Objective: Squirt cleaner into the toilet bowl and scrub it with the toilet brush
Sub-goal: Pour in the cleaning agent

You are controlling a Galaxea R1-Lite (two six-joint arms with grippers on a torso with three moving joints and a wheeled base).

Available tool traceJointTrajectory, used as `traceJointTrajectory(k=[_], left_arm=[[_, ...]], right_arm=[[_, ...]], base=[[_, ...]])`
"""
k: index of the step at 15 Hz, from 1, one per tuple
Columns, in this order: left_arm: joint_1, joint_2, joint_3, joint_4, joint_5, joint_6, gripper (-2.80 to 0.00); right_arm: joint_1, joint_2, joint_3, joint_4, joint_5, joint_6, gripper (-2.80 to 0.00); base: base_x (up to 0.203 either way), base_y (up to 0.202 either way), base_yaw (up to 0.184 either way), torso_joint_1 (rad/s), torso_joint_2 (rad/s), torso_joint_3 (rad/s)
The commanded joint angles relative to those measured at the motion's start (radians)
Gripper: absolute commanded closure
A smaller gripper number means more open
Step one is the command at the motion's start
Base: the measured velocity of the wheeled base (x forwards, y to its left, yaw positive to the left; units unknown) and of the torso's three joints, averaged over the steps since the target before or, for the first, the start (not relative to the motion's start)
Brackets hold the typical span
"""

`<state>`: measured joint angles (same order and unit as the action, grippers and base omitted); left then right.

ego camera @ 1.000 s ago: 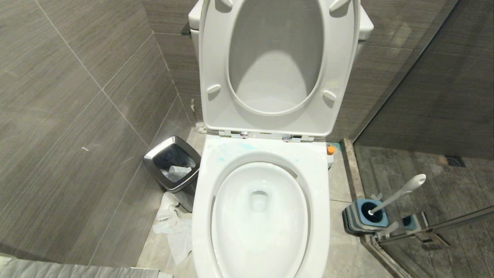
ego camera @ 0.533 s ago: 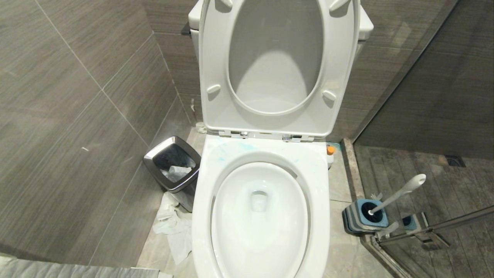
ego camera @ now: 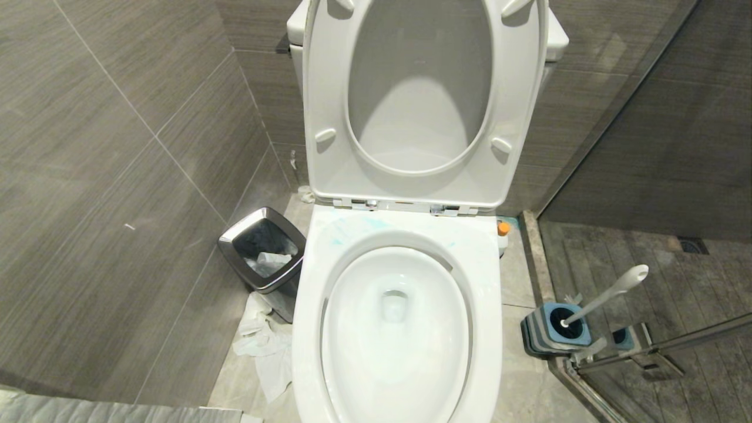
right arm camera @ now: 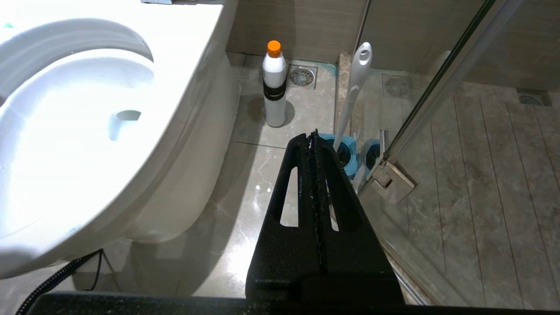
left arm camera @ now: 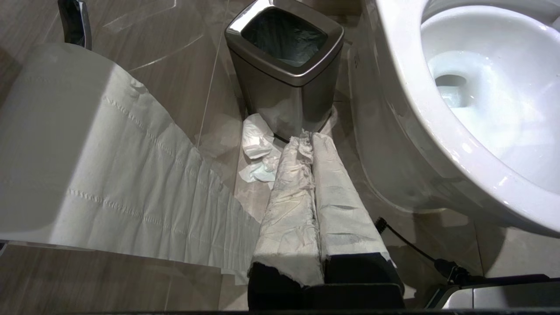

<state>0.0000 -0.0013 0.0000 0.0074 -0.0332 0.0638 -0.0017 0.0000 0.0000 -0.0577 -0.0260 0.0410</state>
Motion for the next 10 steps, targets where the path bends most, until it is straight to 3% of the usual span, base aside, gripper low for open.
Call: traceJointTrajectory(k=[1, 5, 10], left_arm=[[0.000, 0.001, 0.002, -0.001, -0.001, 0.001, 0.00], [0.000, 0.001, 0.002, 0.000, -0.002, 0.004, 0.00], [0.000, 0.001, 0.002, 0.000, -0.002, 0.004, 0.00]], right_arm=[[0.000, 0.000, 0.025, -0.001, 0.000, 0.000, 0.00], [0.000, 0.000, 0.025, -0.001, 0.000, 0.000, 0.00], [0.000, 0.000, 0.026, -0.001, 0.000, 0.000, 0.00]], base=[[0.000, 0.000, 0.000, 0.000, 0.00, 0.000], [0.000, 0.000, 0.000, 0.001, 0.00, -0.014], [0.000, 0.000, 0.000, 0.002, 0.00, -0.162]])
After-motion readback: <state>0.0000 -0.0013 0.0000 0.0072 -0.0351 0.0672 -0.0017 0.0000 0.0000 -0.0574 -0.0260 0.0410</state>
